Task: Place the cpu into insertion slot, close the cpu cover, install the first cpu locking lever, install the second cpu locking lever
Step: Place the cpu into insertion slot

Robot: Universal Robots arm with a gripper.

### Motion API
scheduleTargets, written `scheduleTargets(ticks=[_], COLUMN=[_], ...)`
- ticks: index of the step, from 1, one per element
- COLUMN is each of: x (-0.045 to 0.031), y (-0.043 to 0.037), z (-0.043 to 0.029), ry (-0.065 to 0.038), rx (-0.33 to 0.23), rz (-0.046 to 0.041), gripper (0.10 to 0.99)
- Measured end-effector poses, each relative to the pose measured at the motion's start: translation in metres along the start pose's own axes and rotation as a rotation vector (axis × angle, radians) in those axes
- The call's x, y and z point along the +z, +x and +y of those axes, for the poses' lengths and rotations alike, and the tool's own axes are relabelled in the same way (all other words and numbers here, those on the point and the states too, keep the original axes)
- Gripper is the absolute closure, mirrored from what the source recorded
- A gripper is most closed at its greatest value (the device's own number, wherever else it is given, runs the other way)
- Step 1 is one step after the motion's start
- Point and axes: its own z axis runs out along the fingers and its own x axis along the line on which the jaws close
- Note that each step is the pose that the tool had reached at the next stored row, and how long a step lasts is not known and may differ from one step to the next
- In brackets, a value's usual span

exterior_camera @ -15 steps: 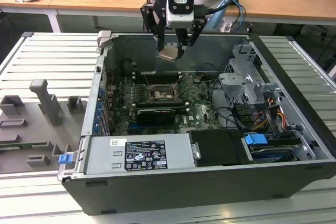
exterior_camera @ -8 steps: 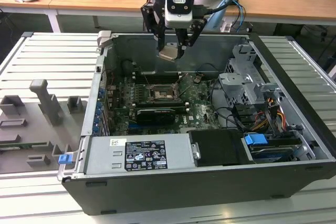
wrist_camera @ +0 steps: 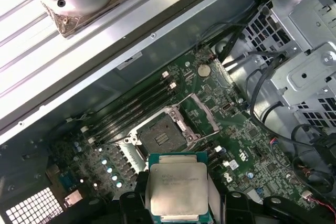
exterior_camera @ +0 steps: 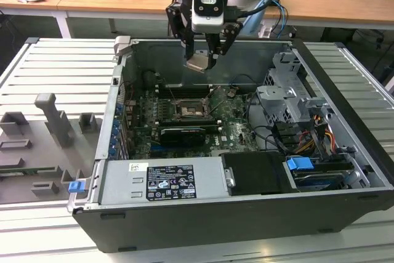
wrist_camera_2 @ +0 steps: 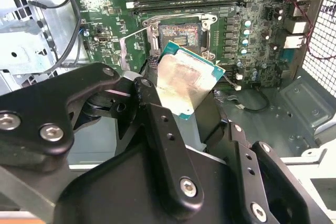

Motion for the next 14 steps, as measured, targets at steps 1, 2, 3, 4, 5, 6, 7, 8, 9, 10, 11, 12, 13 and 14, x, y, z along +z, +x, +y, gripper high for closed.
scheduleTargets(ticks=[1,2,3,4,5,6,7,8,9,10,11,12,13,14], x=[0.0000,0.0000,0.0000,0.0000,0.0000,0.0000,0.0000,0.0000,0.0000,0.0000,0.0000,0.0001,0.0001,0.0001], y=[0.0000,0.0000,0.0000,0.0000,0.0000,0.0000,0.0000,0.0000,0.0000,0.0000,0.0000,0.0000,0.0000,0.0000], z=[0.0000,0.0000,0.0000,0.0000,0.0000,0.0000,0.0000,0.0000,0.0000,0.0000,0.0000,0.0000,0.0000,0.0000], ry=[0.000,0.000,0.000,0.000,-0.001,-0.001,-0.001,-0.001,-0.001,-0.001,-0.001,-0.001,-0.001,-0.001], rx=[0.008,0.012,0.017,0.023,0.028,0.032,0.037,0.040,0.044,0.048,0.052,0.056,0.060,0.063], rz=[-0.0006,-0.0010,-0.0014,-0.0020,-0.0024,-0.0027,-0.0032,-0.0034,-0.0039,-0.0041,-0.0046,-0.0049,-0.0052,-0.0054], gripper=[0.557,0.557,0.557,0.557,0.557,0.557,0.557,0.557,0.557,0.557,0.557,0.557,0.557,0.557])
